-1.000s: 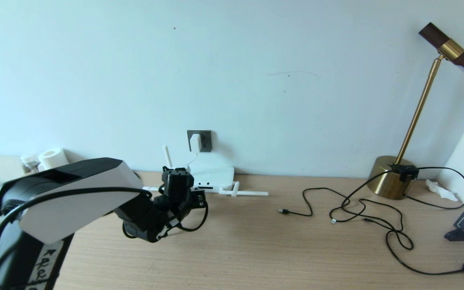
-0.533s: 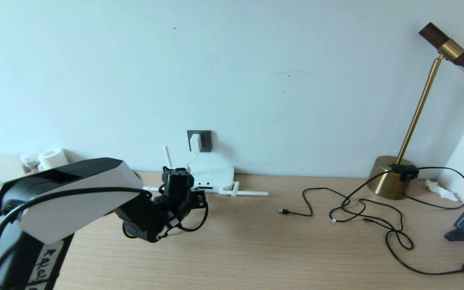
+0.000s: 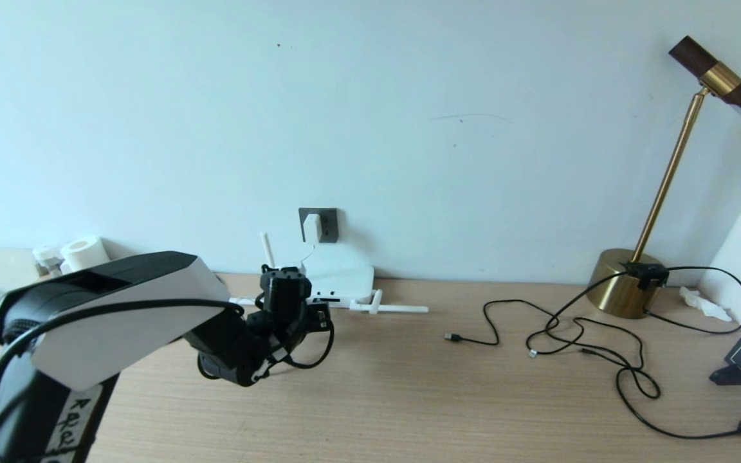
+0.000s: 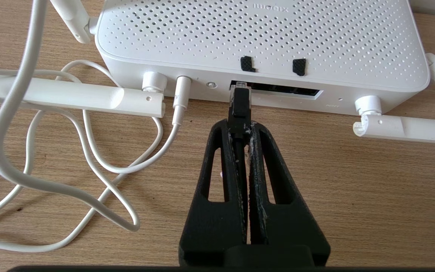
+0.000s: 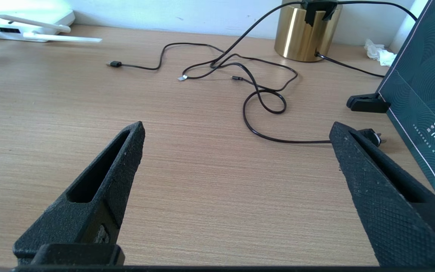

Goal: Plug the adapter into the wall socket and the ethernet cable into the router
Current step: Align cable and router interface

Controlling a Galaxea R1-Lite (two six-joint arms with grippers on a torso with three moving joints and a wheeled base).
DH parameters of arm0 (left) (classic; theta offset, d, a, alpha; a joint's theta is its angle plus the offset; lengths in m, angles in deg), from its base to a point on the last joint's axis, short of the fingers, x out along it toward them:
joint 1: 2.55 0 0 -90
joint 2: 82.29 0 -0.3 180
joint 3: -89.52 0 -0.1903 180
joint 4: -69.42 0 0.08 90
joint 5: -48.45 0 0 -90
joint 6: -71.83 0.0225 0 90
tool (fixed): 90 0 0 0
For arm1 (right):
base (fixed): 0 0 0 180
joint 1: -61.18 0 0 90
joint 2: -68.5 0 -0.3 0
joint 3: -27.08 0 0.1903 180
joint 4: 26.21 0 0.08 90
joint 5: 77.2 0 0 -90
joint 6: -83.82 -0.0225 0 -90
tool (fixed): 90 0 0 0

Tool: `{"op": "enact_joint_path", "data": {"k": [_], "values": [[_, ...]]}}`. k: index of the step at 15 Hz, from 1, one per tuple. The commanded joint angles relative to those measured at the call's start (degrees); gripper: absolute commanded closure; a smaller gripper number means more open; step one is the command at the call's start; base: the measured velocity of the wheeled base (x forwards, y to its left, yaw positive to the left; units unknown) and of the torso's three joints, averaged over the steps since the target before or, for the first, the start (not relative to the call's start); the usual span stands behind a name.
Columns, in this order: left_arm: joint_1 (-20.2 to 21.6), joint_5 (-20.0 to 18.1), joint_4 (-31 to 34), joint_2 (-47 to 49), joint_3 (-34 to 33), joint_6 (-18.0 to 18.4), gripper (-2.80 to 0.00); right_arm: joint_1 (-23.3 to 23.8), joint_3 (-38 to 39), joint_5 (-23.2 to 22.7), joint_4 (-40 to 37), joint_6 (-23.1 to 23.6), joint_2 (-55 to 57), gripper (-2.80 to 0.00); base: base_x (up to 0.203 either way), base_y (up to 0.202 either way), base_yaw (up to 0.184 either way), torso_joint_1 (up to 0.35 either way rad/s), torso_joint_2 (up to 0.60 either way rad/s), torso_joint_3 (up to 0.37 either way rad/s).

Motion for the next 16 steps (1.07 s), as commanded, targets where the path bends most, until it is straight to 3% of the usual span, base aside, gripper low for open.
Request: {"op": "enact_joint_path", "data": {"k": [1, 16], "values": [[-0.02, 0.12, -0.29, -0.05, 0.02, -0.08, 0.00, -0.02, 0.02, -0.05, -0.02, 0.02, 0.01, -2.80, 0.000, 0.000, 0.000, 0.000, 0.00, 0.000], [-0.02, 0.12, 0.30, 0.13, 0.97, 0.01, 0.00, -0.02, 0.02, -0.05, -0.02, 0.02, 0.09, -2.80, 0.000, 0.000, 0.000, 0.000, 0.00, 0.000]]}}
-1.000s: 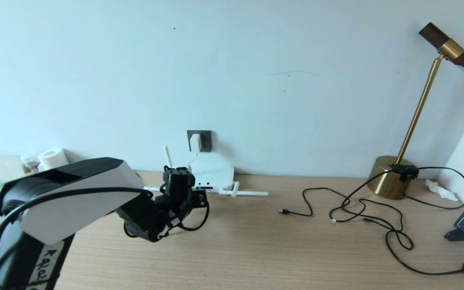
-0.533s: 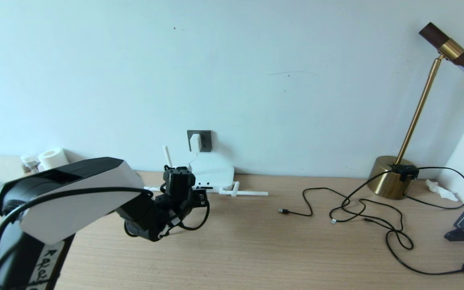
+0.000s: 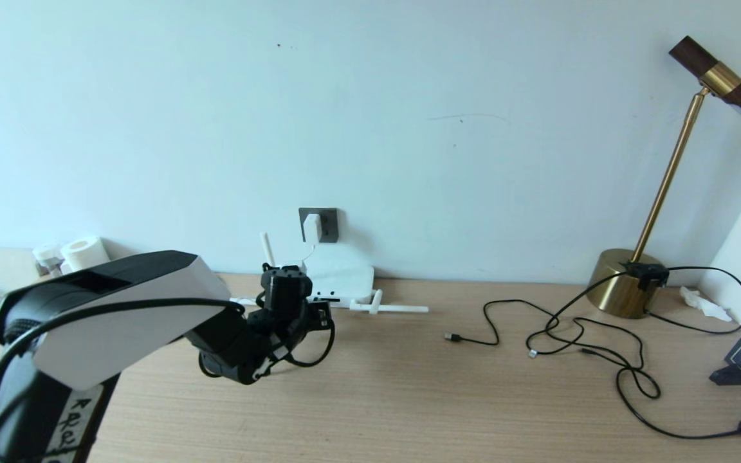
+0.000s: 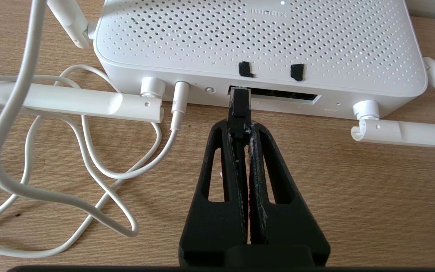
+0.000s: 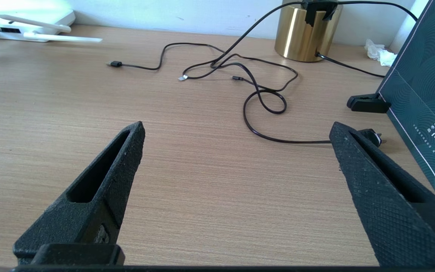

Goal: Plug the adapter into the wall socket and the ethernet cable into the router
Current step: Align cable and router interface

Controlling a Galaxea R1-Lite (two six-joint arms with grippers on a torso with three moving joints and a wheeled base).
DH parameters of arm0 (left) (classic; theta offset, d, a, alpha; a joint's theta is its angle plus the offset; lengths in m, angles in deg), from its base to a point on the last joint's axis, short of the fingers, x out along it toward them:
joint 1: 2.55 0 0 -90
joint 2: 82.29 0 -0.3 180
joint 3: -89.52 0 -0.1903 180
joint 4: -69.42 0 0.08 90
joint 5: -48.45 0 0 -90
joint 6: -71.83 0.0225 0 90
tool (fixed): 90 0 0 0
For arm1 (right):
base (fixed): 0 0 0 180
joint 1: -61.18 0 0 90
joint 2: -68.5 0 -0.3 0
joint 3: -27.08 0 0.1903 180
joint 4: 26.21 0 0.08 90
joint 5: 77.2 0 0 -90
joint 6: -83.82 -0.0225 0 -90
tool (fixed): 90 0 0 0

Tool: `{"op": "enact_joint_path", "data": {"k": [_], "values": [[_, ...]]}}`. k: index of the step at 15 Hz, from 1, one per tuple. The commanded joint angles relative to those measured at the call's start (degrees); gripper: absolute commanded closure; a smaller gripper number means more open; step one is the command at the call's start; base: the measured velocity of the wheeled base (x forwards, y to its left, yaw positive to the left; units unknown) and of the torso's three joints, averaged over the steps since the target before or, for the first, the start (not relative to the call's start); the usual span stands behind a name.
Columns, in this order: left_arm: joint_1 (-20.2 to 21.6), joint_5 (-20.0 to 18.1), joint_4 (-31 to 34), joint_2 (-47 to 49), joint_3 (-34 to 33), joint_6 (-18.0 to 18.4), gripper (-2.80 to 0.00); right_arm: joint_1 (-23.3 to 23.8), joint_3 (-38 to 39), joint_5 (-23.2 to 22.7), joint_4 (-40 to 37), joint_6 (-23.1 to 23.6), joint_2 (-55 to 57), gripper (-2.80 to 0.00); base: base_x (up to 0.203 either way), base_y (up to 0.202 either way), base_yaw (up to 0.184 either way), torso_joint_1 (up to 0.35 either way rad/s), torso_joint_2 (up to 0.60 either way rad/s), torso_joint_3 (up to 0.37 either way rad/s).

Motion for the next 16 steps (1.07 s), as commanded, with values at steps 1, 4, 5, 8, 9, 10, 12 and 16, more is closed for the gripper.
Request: {"op": "enact_joint_path", "data": {"k": [1, 4, 5, 8, 9, 10, 12, 16], "values": [[0.08, 0.10, 0.13, 0.16, 0.41, -0.08, 0.00, -0.02, -0.01, -0.05, -0.04, 0.05, 0.09, -2.80, 0.000, 0.000, 0.000, 0.000, 0.00, 0.000], [0.17, 0.10, 0.14, 0.60, 1.11, -0.08, 0.00, -0.02, -0.01, -0.05, -0.04, 0.05, 0.09, -2.80, 0.000, 0.000, 0.000, 0.000, 0.00, 0.000], [0.17, 0.10, 0.14, 0.77, 1.11, -0.08, 0.00, -0.02, -0.01, -0.05, -0.04, 0.05, 0.09, -2.80, 0.000, 0.000, 0.000, 0.000, 0.00, 0.000], [0.17, 0.14, 0.31, 1.13, 1.59, -0.08, 0.00, -0.02, -0.01, -0.05, -0.04, 0.05, 0.09, -2.80, 0.000, 0.000, 0.000, 0.000, 0.00, 0.000], [0.17, 0.19, 0.35, 1.21, 1.82, -0.08, 0.00, -0.02, -0.01, -0.05, -0.04, 0.05, 0.09, -2.80, 0.000, 0.000, 0.000, 0.000, 0.00, 0.000], [0.17, 0.19, 0.60, 1.21, 1.90, -0.08, 0.00, -0.02, -0.01, -0.05, -0.04, 0.05, 0.09, -2.80, 0.000, 0.000, 0.000, 0.000, 0.00, 0.000], [0.21, 0.18, 0.76, 1.47, 2.30, -0.08, 0.00, -0.02, -0.01, -0.05, -0.04, 0.05, 0.09, -2.80, 0.000, 0.000, 0.000, 0.000, 0.00, 0.000], [0.26, 0.19, 0.85, 2.00, 2.87, -0.08, 0.00, -0.02, -0.01, -0.05, -0.04, 0.05, 0.09, -2.80, 0.000, 0.000, 0.000, 0.000, 0.00, 0.000]]}}
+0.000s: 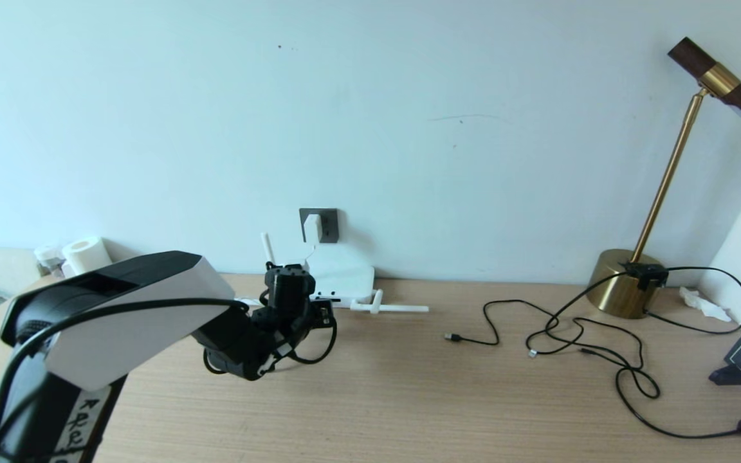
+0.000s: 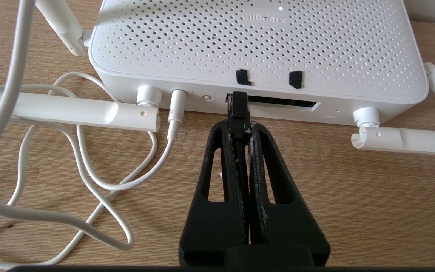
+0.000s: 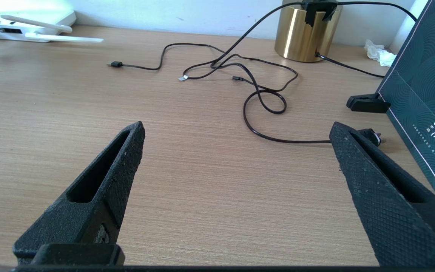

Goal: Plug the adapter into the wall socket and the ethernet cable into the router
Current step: Align cable and router interface

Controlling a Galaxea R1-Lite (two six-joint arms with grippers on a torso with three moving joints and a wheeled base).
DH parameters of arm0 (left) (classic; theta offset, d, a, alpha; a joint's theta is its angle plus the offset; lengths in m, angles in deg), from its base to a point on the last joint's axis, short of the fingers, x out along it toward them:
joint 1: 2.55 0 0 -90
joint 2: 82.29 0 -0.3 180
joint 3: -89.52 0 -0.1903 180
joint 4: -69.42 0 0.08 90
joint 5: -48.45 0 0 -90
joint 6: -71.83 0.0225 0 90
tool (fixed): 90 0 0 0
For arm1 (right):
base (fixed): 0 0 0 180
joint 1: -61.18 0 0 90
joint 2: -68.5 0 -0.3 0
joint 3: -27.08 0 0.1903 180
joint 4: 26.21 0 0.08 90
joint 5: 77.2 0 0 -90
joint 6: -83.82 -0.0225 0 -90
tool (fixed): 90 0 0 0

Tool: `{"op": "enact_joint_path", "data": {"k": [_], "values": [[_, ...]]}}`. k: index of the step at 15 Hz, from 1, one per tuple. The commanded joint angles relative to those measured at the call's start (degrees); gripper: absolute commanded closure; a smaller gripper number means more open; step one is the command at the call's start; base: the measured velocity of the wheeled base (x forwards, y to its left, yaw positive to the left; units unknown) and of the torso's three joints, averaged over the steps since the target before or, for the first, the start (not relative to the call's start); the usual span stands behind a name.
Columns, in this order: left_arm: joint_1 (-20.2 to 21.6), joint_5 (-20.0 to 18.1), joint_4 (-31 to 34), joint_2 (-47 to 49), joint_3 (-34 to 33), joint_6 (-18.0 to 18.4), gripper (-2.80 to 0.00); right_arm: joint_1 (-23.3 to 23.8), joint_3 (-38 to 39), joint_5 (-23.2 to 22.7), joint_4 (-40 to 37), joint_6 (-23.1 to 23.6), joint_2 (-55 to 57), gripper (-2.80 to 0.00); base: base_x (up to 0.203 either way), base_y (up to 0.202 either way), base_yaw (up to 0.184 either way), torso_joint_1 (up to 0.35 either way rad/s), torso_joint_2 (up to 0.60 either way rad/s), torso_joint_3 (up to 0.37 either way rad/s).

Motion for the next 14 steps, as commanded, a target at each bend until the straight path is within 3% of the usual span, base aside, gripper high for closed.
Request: {"op": "enact_joint_path", "data": {"k": [1, 14], "values": [[0.02, 0.10, -0.33, 0.33, 0.05, -0.08, 0.00, -0.02, -0.01, -0.05, -0.04, 0.02, 0.09, -2.80, 0.000, 0.000, 0.000, 0.000, 0.00, 0.000], [0.20, 0.10, 0.55, 1.30, 1.90, -0.08, 0.00, -0.02, -0.01, -0.05, -0.04, 0.02, 0.09, -2.80, 0.000, 0.000, 0.000, 0.000, 0.00, 0.000]]}}
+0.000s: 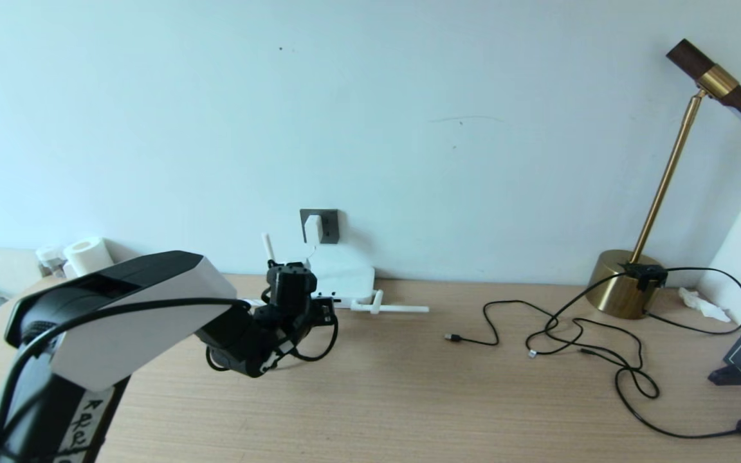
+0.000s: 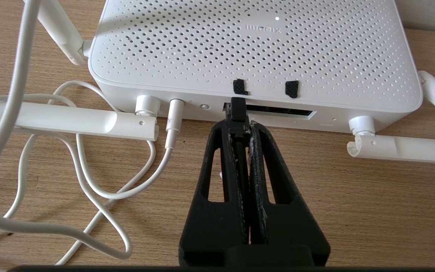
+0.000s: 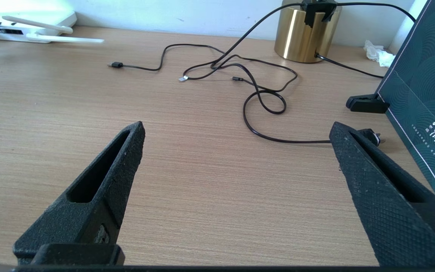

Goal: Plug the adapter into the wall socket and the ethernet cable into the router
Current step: Align cable and router interface

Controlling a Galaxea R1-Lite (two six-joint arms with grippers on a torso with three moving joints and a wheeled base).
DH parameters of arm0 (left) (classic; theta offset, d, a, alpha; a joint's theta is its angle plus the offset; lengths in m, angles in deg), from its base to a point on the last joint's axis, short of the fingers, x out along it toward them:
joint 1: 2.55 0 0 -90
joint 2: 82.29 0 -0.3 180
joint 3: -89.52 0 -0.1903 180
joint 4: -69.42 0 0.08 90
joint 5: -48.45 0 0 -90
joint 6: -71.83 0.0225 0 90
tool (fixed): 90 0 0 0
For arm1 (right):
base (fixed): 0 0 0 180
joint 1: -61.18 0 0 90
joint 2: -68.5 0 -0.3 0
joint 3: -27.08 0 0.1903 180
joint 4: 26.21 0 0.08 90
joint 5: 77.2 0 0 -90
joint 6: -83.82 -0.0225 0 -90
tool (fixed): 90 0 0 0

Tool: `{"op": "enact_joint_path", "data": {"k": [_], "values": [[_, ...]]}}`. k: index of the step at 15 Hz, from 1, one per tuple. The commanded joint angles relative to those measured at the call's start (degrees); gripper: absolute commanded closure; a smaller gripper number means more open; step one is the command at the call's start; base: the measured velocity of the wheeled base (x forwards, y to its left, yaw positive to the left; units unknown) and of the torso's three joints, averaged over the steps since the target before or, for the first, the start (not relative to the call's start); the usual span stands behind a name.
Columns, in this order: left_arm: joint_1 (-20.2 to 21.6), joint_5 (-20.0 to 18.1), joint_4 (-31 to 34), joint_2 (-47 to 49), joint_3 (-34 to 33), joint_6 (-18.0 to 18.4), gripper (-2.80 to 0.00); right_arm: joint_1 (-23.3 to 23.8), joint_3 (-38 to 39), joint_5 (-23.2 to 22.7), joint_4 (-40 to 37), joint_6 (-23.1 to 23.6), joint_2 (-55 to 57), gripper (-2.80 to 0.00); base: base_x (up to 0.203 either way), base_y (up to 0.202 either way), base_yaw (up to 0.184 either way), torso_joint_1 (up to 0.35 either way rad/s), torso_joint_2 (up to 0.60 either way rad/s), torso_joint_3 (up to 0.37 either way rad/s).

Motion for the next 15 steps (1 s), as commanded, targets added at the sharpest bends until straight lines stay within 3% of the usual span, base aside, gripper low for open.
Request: {"op": "enact_joint_path", "data": {"k": [1, 15], "values": [[0.02, 0.10, -0.27, 0.49, 0.02, -0.08, 0.00, -0.02, -0.01, -0.03, -0.04, 0.02, 0.09, -2.80, 0.000, 0.000, 0.000, 0.000, 0.00, 0.000], [0.46, 0.10, -0.36, 1.57, -0.06, -0.08, 0.00, -0.02, -0.01, -0.03, -0.04, 0.02, 0.09, -2.80, 0.000, 0.000, 0.000, 0.000, 0.00, 0.000]]}}
